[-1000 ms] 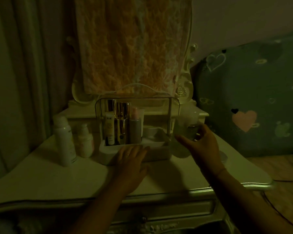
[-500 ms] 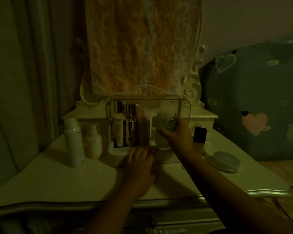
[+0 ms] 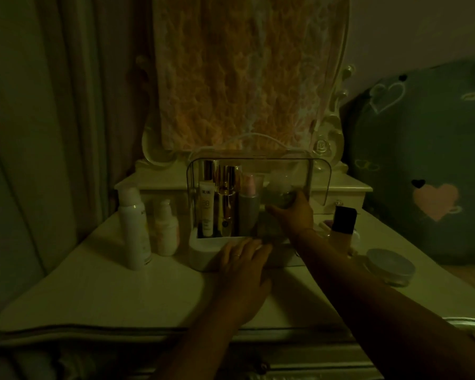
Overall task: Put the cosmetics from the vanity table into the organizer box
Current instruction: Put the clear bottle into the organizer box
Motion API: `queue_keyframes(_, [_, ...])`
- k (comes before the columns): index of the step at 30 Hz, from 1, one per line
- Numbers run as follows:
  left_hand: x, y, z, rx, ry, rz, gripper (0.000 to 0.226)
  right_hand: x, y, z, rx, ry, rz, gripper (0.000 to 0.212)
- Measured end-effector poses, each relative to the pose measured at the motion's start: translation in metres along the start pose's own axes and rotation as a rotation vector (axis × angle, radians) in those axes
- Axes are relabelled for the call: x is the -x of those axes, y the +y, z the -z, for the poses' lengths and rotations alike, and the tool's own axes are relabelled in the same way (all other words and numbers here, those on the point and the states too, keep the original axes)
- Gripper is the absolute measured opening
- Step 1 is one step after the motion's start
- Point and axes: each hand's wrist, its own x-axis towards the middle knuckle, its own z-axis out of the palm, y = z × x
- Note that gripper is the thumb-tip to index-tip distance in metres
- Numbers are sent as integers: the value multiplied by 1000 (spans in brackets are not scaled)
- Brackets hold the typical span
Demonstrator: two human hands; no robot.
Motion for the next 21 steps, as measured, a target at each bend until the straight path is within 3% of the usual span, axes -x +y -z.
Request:
queue_keyframes(14, [1, 1, 1, 16, 4, 10, 60, -7, 4, -7, 29, -57, -134, 63])
queue_keyframes(21, [0, 0, 0, 19, 6, 3, 60, 2, -4, -1, 34, -68, -87, 63])
